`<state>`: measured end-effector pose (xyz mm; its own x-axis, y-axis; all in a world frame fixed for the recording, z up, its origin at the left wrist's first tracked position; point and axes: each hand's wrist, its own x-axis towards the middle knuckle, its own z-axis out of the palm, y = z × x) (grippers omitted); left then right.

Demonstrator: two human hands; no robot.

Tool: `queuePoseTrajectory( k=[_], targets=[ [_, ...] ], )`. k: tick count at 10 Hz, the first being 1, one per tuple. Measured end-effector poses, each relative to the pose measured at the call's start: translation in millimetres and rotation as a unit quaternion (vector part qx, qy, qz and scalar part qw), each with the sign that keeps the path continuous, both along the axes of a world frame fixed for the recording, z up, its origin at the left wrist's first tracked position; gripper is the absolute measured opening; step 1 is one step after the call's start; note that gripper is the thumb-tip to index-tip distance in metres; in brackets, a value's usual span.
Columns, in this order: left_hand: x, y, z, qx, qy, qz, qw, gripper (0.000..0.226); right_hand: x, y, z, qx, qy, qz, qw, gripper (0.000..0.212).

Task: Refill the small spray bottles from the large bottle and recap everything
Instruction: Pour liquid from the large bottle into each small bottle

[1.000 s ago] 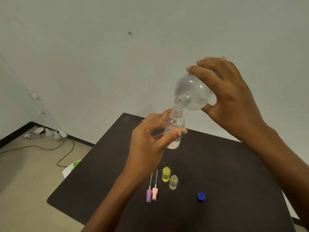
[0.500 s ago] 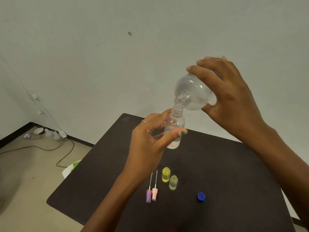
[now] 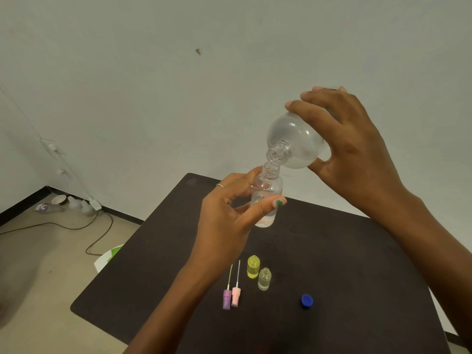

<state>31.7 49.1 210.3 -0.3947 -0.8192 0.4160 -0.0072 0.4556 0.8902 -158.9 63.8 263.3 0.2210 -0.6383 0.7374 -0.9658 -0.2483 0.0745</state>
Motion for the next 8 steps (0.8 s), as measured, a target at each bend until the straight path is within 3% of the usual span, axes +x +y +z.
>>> queuePoseTrajectory(
  k=[8],
  targets=[
    [1.2,0.0,0.0,0.001,0.007,-0.002,1.000,0.036,1.7,-0.3,1.3,0.000,0.003,0.005,1.000,0.064]
  ],
)
